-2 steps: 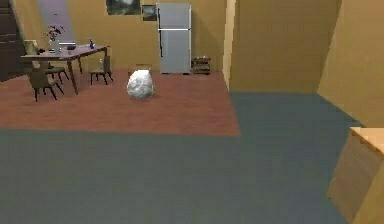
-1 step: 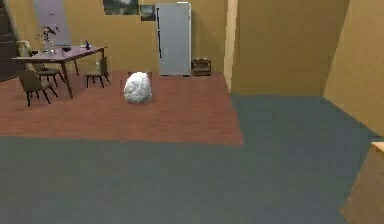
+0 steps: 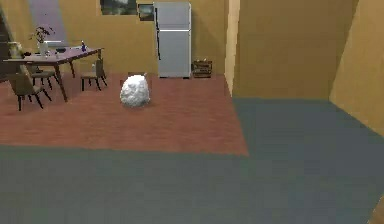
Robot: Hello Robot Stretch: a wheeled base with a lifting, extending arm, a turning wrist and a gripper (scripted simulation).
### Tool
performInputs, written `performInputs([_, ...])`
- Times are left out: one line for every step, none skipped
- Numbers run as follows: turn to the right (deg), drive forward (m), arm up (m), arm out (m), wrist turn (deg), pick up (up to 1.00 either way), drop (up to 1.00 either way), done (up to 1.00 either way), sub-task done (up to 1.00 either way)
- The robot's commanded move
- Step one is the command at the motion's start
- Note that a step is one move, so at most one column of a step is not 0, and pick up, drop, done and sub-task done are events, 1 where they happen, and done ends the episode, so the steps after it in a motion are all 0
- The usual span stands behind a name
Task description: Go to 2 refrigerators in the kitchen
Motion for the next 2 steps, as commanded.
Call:
performInputs([-45.0,0.0,0.0,0.0,0.0,0.0,0.0,0.0,0.0])
performInputs([-39.0,0.0,0.0,0.0,0.0,0.0,0.0,0.0,0.0])
